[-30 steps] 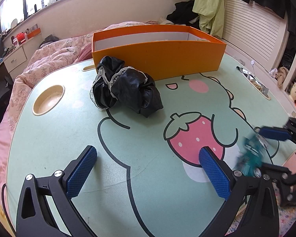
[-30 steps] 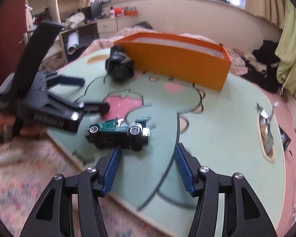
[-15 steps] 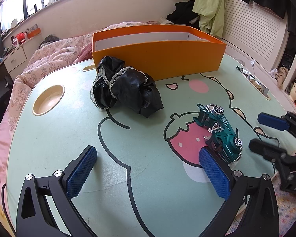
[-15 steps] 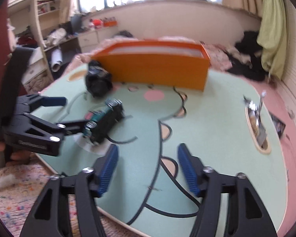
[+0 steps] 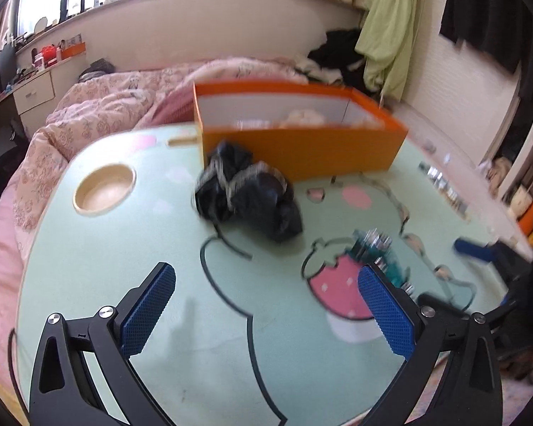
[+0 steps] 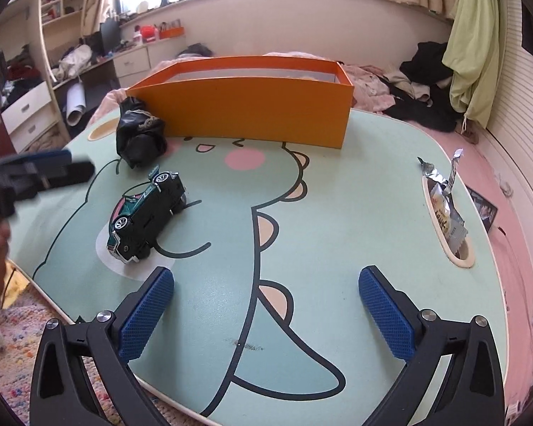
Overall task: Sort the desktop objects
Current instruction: 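Lift the green car out and lower it onto the table, open right gripper, then grasp the clear plastic-wrapped item in the box with the left gripper, then carry the plastic-wrapped item out and release it beside the black bag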
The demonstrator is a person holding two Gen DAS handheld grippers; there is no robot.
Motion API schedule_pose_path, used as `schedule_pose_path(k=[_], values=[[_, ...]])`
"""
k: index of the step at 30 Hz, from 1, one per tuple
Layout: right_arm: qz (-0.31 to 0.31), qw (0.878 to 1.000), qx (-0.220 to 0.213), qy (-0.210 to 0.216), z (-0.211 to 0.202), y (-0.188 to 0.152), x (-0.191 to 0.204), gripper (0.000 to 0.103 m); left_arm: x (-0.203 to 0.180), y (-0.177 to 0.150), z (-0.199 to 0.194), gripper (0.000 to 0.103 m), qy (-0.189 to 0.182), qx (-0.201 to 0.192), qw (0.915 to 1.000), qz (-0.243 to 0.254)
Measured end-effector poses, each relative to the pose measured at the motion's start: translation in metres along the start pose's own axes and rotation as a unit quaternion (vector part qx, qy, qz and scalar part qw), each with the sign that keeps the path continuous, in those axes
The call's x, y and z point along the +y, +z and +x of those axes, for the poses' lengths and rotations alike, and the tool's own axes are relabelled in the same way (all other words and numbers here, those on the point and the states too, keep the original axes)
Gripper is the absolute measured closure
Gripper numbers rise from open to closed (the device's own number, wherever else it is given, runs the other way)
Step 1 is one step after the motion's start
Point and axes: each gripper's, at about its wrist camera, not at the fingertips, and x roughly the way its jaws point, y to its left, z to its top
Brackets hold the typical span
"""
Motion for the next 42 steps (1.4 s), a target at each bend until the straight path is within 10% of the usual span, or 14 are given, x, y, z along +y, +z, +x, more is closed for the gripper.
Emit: schedule_pose_path(k=[5,9,14,21,28,35,42], values=[[0.0,1.0,0.0,0.0,0.0,0.0,0.0,0.0,-0.004,0.072,-0.01,0.032,0.018,0.002,0.999,0.041],[0.0,1.0,-0.001,0.0,0.0,0.0,0.0,0.0,0.003,0.135,0.034,0.057,0.005,0.109,0.9933,0.038],[0.001,1.0,-0.002,0.002,-0.002,0.0,0.0,0.0,0.002,0.149,0.092,0.058,0.005,0.244,0.9698,0.0],[0.001,1.0,-0.003,0.004,0.0,0.001,-0.001,0.0,0.003,0.142,0.135,0.058,0.073,0.3,0.9509,-0.018],[0.0,1.0,-0.004,0.003,0.0,0.001,-0.001,0.0,0.009,0.15,0.135,0.069,0.063,0.273,0.9593,-0.032],[0.0,1.0,-0.004,0.003,0.0,0.001,-0.001,0.0,0.011,0.173,0.052,0.069,-0.014,0.155,0.9868,-0.046],[0.001,1.0,-0.004,0.003,0.001,0.0,-0.001,0.0,0.009,0.109,0.0,0.069,-0.069,0.124,0.9894,-0.029]])
